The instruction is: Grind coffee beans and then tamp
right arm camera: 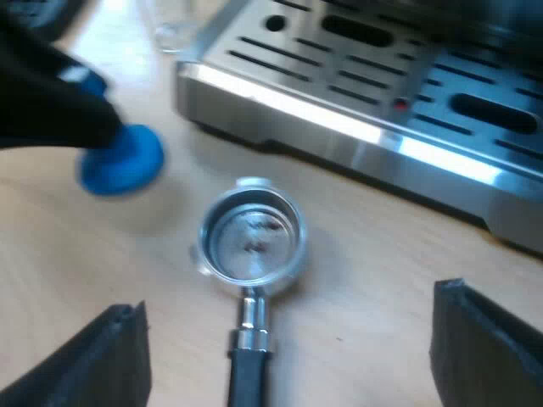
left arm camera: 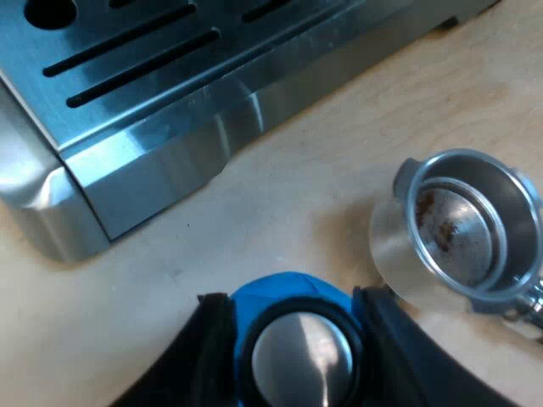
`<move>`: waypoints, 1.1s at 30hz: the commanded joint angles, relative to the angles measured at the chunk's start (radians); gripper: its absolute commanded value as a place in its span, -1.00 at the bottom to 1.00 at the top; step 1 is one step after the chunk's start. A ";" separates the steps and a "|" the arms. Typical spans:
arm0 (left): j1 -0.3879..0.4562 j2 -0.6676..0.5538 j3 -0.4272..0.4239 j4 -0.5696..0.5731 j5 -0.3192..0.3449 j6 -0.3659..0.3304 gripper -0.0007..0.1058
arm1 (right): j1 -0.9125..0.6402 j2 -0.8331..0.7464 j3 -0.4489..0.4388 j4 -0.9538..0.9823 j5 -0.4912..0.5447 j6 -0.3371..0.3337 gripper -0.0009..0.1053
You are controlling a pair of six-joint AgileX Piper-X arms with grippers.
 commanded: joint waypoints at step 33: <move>0.001 -0.177 -0.097 0.320 -0.053 0.006 -0.98 | -0.039 -0.084 0.444 -0.556 -0.062 -0.106 0.33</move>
